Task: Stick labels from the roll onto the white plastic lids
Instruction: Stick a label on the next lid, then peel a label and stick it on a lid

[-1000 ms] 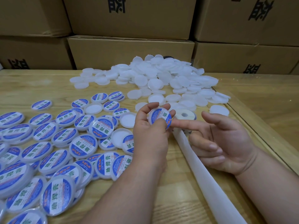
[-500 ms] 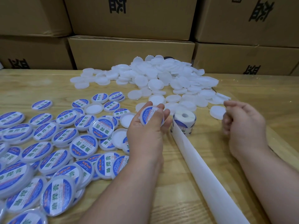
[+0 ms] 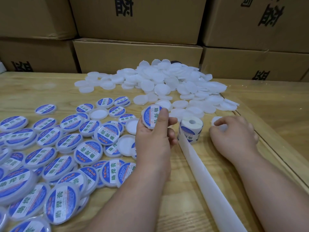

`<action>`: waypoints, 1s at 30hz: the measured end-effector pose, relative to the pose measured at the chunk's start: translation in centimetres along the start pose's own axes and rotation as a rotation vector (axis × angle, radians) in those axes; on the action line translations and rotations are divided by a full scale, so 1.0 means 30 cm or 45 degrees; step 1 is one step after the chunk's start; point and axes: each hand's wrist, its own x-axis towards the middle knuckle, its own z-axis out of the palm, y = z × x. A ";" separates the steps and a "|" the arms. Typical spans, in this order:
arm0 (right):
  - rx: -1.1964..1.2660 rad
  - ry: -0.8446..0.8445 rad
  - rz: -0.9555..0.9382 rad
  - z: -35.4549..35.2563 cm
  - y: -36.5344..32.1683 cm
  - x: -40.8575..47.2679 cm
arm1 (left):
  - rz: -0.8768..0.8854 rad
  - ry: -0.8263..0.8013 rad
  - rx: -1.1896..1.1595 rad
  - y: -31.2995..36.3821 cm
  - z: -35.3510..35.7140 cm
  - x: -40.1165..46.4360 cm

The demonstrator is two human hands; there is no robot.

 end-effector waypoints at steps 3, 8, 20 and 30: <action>0.026 0.003 0.008 -0.001 0.001 -0.001 | -0.045 -0.002 -0.053 0.004 0.005 0.003; 0.016 -0.047 -0.055 -0.001 -0.002 -0.003 | -0.130 0.013 -0.154 0.016 0.011 0.003; 0.473 0.027 -0.126 0.011 0.002 -0.021 | -0.057 0.022 -0.176 0.016 0.001 0.009; 0.784 0.479 -1.005 -0.016 -0.093 -0.141 | 0.167 -0.340 0.189 -0.026 0.027 -0.056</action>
